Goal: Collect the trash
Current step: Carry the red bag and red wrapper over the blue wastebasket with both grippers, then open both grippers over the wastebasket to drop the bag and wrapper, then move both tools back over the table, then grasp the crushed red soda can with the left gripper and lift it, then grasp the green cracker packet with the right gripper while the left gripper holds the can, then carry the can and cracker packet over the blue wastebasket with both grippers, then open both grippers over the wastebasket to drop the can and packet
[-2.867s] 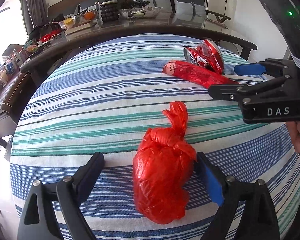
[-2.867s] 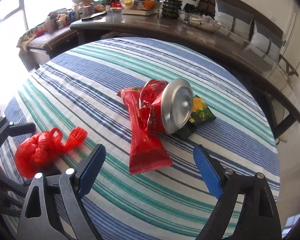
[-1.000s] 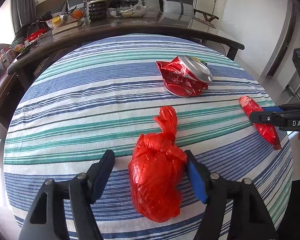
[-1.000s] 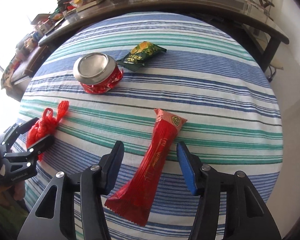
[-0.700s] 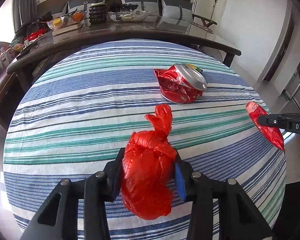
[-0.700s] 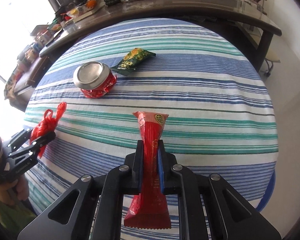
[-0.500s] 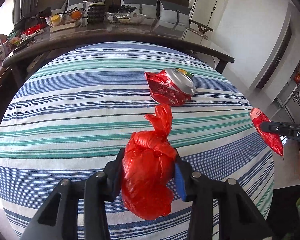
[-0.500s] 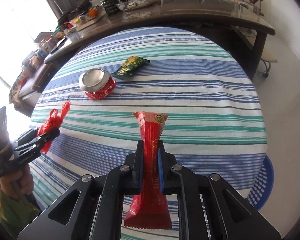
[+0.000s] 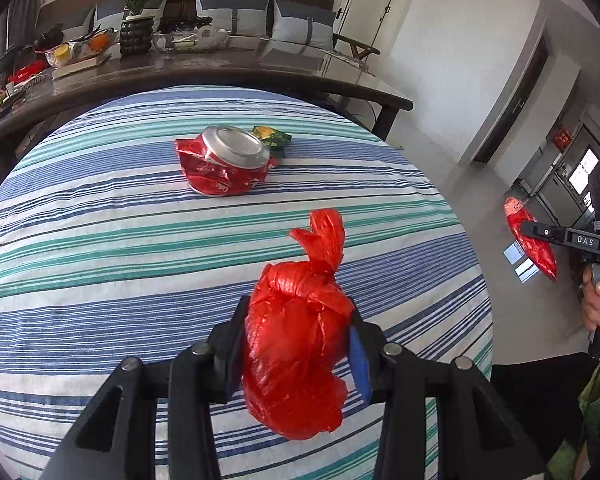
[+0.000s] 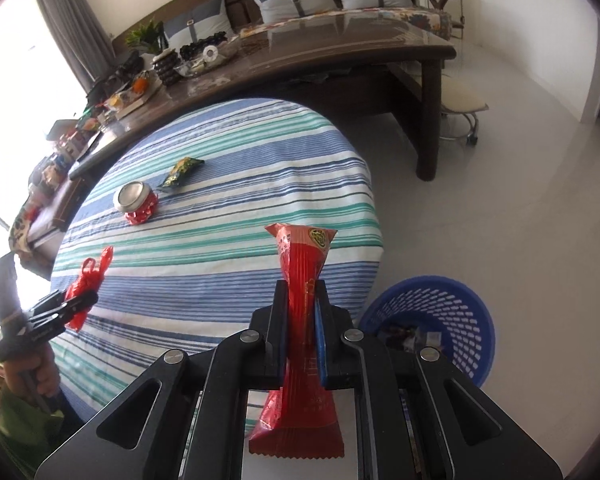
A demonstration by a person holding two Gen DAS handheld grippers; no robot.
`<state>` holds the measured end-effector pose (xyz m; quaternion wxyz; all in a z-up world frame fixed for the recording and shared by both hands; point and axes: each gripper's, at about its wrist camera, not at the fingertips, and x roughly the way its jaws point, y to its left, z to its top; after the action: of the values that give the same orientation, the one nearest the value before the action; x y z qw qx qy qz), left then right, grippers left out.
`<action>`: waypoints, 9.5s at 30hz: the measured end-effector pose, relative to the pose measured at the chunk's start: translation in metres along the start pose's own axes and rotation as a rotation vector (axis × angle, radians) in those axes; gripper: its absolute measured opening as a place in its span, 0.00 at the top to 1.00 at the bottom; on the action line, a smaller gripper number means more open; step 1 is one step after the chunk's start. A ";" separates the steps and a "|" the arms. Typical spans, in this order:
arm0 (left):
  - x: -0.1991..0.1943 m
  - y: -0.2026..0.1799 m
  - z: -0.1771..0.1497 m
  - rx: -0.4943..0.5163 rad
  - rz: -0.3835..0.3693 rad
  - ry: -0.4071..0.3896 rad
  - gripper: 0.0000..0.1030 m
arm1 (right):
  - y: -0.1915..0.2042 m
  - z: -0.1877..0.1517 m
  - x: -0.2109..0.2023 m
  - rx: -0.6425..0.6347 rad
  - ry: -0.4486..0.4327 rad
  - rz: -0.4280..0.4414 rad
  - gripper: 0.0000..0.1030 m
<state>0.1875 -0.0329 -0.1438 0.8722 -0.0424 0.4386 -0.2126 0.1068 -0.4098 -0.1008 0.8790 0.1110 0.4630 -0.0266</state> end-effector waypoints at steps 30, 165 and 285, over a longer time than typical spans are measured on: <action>0.198 -0.288 0.003 0.182 -0.221 0.238 0.58 | -0.203 -0.048 0.029 0.321 0.040 -0.038 0.90; 0.017 0.088 0.043 0.087 0.186 -0.028 0.70 | 0.151 0.050 0.166 -0.112 0.056 0.114 0.03; 0.239 -0.328 0.000 0.305 -0.193 0.227 0.33 | -0.264 -0.081 0.061 0.579 0.074 0.061 0.37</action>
<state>0.2039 -0.4281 -0.2369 0.7890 0.0724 0.4909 -0.3624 0.0368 -0.6459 -0.2403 0.7936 0.3719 0.4644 -0.1273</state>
